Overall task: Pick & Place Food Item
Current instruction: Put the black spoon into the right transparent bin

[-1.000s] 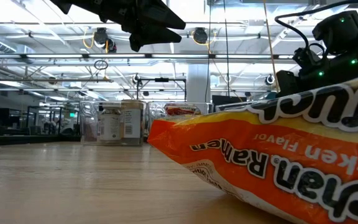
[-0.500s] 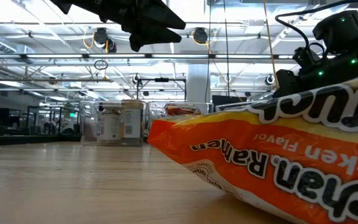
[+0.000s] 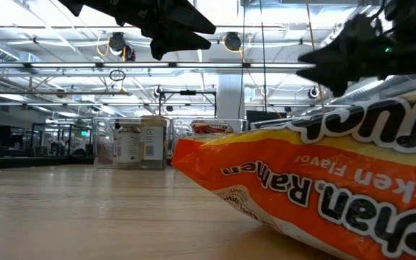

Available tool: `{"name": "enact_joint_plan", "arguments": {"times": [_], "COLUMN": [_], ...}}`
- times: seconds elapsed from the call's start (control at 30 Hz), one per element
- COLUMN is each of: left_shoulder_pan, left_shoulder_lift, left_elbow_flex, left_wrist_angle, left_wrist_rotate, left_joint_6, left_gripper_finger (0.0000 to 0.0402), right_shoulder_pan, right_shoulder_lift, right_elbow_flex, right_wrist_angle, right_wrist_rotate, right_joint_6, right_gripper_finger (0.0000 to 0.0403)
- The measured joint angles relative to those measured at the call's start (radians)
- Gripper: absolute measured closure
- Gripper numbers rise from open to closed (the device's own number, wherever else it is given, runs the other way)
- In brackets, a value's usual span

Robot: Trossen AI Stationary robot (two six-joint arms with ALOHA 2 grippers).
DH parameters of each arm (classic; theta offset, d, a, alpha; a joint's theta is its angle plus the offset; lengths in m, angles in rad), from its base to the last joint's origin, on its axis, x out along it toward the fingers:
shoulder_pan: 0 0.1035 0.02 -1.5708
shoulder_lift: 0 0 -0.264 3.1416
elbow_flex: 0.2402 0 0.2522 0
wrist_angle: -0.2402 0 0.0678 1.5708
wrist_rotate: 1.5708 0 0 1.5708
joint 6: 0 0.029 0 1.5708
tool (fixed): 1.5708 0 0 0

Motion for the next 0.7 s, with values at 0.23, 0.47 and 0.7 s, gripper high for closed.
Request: {"name": "enact_joint_plan", "arguments": {"times": [0.23, 0.47, 0.7], "left_shoulder_pan": [0.0, 0.0, 0.0], "left_shoulder_lift": [0.0, 0.0, 0.0], "left_elbow_flex": [0.0, 0.0, 0.0], "left_wrist_angle": [0.002, 0.005, 0.004], "left_wrist_rotate": [0.0, -0.001, -0.001], "left_joint_6": [0.0, 0.0, -0.004], "left_gripper_finger": [0.0201, 0.0201, 0.0201], "right_shoulder_pan": [0.271, 0.563, 0.61], "right_shoulder_lift": [0.043, 0.242, 0.509], "right_elbow_flex": [0.047, 0.321, 0.493], "right_wrist_angle": [0.022, -0.389, -0.684], "right_wrist_rotate": [-0.025, 0.243, 0.262], "right_joint_6": [-0.007, -0.04, 0.117], "right_gripper_finger": [0.0188, 0.0188, 0.0188]}}
